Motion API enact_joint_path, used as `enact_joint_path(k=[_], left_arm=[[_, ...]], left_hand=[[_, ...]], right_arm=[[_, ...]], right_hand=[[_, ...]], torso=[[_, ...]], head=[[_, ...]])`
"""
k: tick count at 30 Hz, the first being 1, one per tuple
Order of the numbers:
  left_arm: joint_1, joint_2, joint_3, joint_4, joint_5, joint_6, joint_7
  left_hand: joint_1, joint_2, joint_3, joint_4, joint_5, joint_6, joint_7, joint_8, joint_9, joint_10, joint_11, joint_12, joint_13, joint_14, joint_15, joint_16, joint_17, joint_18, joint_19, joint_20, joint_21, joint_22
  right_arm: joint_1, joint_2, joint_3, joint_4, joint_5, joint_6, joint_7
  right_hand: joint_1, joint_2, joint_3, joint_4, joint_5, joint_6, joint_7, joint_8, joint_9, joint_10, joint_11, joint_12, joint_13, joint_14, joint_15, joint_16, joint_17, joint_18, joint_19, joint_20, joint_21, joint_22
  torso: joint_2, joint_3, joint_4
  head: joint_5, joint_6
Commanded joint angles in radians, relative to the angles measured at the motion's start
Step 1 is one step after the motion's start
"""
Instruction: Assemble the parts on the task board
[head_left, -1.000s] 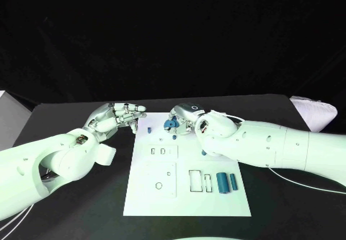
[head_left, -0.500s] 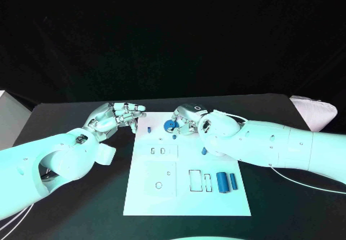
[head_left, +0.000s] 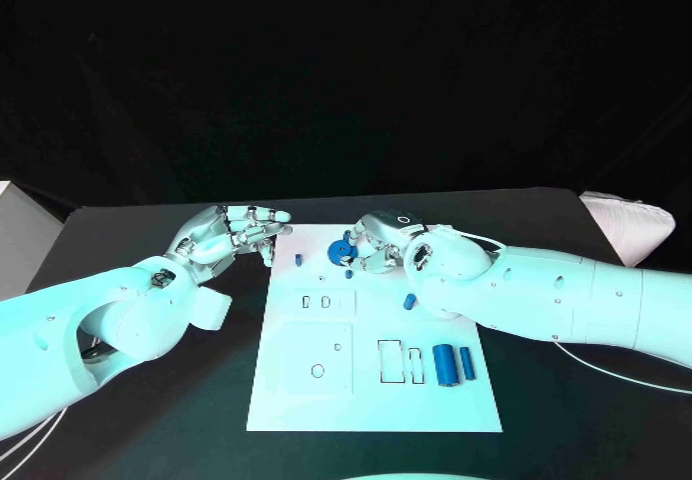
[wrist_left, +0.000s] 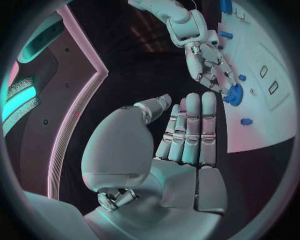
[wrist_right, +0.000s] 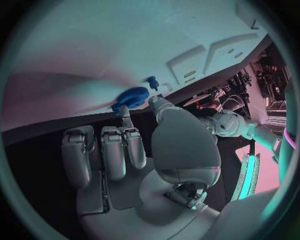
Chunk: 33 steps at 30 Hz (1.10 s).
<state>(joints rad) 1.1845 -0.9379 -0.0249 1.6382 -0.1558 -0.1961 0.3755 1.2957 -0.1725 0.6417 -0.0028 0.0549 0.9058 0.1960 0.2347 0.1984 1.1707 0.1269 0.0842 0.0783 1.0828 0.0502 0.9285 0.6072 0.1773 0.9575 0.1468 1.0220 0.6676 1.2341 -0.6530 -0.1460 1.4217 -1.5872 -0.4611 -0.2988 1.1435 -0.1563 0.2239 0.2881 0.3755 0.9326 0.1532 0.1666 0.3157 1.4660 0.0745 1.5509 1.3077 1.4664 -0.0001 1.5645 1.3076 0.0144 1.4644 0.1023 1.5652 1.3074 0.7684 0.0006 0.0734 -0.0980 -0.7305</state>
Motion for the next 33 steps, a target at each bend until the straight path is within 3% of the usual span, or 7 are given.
enact_joint_path(k=[1,8,16,21,24,27,33], left_arm=[[0.001,0.001,0.001,0.0,-0.003,0.011,0.006],[0.001,0.001,0.001,-0.002,-0.002,0.011,0.006],[0.001,0.003,0.001,-0.003,-0.002,0.009,0.006],[0.001,0.006,0.001,-0.003,-0.002,0.011,0.007],[0.001,0.007,0.001,-0.004,-0.002,0.012,0.007],[0.001,0.008,0.001,-0.006,-0.002,0.013,0.007],[0.0,0.009,0.001,-0.011,-0.002,0.016,0.007]], left_hand=[[0.002,0.0,0.007,-0.001,-0.001,-0.006,-0.001,-0.004,0.001,-0.006,-0.002,-0.004,0.001,-0.005,0.0,0.005,0.002,0.004,-0.005,0.0,0.006,0.001],[0.001,0.0,0.008,-0.001,-0.001,-0.008,0.0,-0.004,0.002,-0.007,-0.001,-0.004,0.001,-0.006,0.0,0.005,0.002,0.005,-0.009,0.001,0.008,0.001],[0.0,0.0,0.007,0.0,-0.001,-0.008,0.0,-0.004,0.002,-0.007,-0.001,-0.004,0.001,-0.006,0.001,0.005,0.002,0.005,-0.009,0.001,0.009,0.003],[0.0,0.0,0.007,0.0,-0.001,-0.008,0.0,-0.004,0.002,-0.007,-0.001,-0.004,0.001,-0.006,0.001,0.005,0.002,0.005,-0.009,0.001,0.009,0.003],[0.0,0.0,0.007,0.0,-0.001,-0.008,0.0,-0.004,0.002,-0.007,-0.001,-0.004,0.001,-0.006,0.001,0.005,0.002,0.005,-0.009,0.001,0.009,0.003],[0.0,0.0,0.007,0.0,-0.001,-0.008,0.0,-0.004,0.002,-0.007,-0.001,-0.004,0.001,-0.006,0.001,0.005,0.002,0.005,-0.009,0.001,0.009,0.003],[0.0,0.0,0.007,0.0,-0.001,-0.008,0.0,-0.004,0.002,-0.007,-0.001,-0.004,0.001,-0.006,0.001,0.005,0.002,0.005,-0.009,0.001,0.009,0.003]], right_arm=[[0.0,-0.028,0.005,0.029,0.014,-0.134,0.02],[0.018,-0.12,0.019,0.098,0.132,-0.196,0.088],[0.052,-0.267,0.023,0.134,0.428,-0.084,0.294],[0.057,-0.349,0.02,0.112,0.483,-0.036,0.398],[0.055,-0.379,0.017,0.083,0.486,-0.011,0.427],[0.048,-0.396,0.014,0.051,0.479,0.008,0.44],[0.027,-0.401,0.012,0.022,0.447,0.03,0.451]], right_hand=[[0.004,0.005,0.008,0.001,0.008,0.005,0.003,0.004,-0.002,0.085,0.0,0.003,0.244,0.104,0.002,0.006,0.263,-0.014,0.106,0.002,0.006,0.263],[0.028,-0.008,0.012,-0.002,-0.013,-0.008,0.007,-0.005,-0.008,0.079,0.004,-0.003,0.238,0.103,0.004,0.004,0.257,-0.014,0.106,0.003,0.006,0.263],[0.156,-0.041,0.028,-0.043,-0.109,-0.014,0.012,-0.01,-0.015,0.056,0.008,-0.023,0.218,0.095,0.007,-0.006,0.225,-0.005,0.089,0.007,-0.026,0.232],[0.23,-0.065,0.021,-0.076,-0.114,-0.018,0.015,-0.012,-0.019,0.057,0.01,-0.022,0.219,0.098,0.009,-0.002,0.238,-0.007,0.092,0.009,-0.02,0.238],[0.251,-0.073,0.009,-0.083,-0.117,-0.026,0.017,-0.016,-0.022,0.052,0.012,-0.027,0.214,0.098,0.011,-0.002,0.239,-0.007,0.093,0.01,-0.02,0.239],[0.259,-0.074,-0.007,-0.081,-0.121,-0.037,0.021,-0.022,-0.025,0.05,0.015,-0.029,0.212,0.099,0.013,-0.001,0.24,-0.007,0.092,0.011,-0.02,0.239],[0.297,-0.061,-0.087,-0.059,-0.13,-0.079,0.019,-0.04,-0.035,0.049,0.015,-0.03,0.211,0.099,0.014,-0.001,0.243,-0.009,0.096,0.013,-0.013,0.246]], torso=[[-0.002,0.0007,-0.0026],[-0.002,0.0029,-0.0055],[-0.005,0.0088,-0.0163],[-0.004,0.0143,-0.021],[-0.004,0.0146,-0.0231],[-0.004,0.0162,-0.0204],[-0.003,0.0129,-0.0162]], head=[[-0.002,0.004],[-0.018,0.014],[-0.024,0.02],[-0.022,0.021],[-0.024,0.022],[-0.028,0.021],[-0.034,0.018]])
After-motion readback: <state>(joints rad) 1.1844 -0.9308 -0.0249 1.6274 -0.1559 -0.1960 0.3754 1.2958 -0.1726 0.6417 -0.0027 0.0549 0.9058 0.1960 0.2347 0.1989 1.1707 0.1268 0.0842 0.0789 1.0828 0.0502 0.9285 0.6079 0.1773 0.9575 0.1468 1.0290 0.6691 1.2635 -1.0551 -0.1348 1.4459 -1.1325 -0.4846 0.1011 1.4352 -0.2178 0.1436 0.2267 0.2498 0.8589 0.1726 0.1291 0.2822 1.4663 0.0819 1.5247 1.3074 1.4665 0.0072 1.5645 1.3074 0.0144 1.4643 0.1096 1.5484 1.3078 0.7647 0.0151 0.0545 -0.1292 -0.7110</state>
